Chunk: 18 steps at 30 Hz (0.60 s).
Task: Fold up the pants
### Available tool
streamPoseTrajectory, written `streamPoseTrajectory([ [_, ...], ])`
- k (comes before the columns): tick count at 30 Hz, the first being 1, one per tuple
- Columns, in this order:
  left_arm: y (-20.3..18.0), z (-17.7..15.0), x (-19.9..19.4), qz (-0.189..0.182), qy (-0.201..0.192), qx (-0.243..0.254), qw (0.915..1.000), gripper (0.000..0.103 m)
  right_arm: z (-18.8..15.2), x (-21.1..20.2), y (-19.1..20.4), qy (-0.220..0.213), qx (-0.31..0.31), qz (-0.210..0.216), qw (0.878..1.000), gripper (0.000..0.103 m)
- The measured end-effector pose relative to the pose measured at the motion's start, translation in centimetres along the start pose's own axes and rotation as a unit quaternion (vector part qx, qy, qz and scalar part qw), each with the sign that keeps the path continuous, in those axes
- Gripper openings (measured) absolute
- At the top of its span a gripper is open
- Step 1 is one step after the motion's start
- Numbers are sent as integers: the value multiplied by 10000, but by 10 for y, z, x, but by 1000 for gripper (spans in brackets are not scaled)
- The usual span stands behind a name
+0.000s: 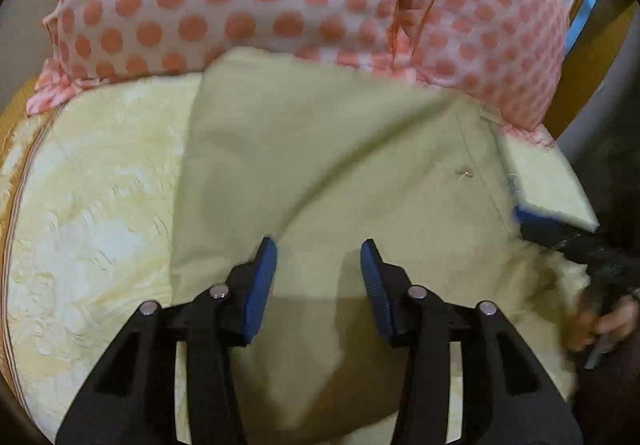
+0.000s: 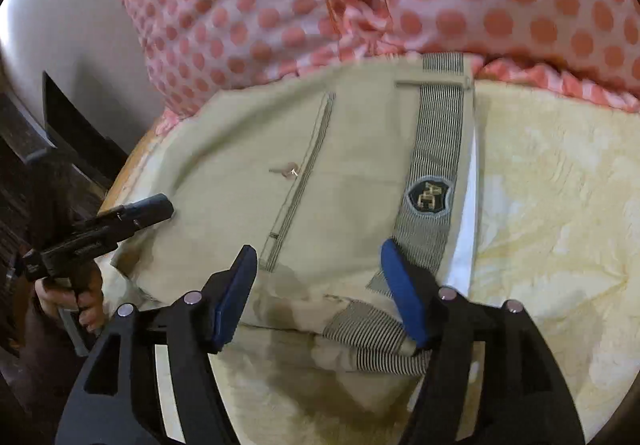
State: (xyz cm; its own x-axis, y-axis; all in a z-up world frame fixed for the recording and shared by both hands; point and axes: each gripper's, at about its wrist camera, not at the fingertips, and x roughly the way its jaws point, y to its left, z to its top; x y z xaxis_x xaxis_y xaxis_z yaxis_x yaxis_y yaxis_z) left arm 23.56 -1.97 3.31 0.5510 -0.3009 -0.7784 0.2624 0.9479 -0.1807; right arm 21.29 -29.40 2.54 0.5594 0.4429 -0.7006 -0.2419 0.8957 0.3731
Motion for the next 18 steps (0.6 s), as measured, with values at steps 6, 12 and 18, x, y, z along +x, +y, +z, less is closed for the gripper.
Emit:
streamPoseTrajectory([
  [6, -25, -47, -75, 586, -670, 357, 9954, 99, -52, -60, 47, -608, -188, -842, 9944, 102],
  [12, -25, -113, -95, 693, -483, 140, 9963, 101, -106, -45, 79, -535, -350, -1373, 9885, 102],
  [18, -20, -138, -88, 812, -435, -119, 9957, 101, -119, -19, 92, -330, -379, -1995, 9786, 102],
])
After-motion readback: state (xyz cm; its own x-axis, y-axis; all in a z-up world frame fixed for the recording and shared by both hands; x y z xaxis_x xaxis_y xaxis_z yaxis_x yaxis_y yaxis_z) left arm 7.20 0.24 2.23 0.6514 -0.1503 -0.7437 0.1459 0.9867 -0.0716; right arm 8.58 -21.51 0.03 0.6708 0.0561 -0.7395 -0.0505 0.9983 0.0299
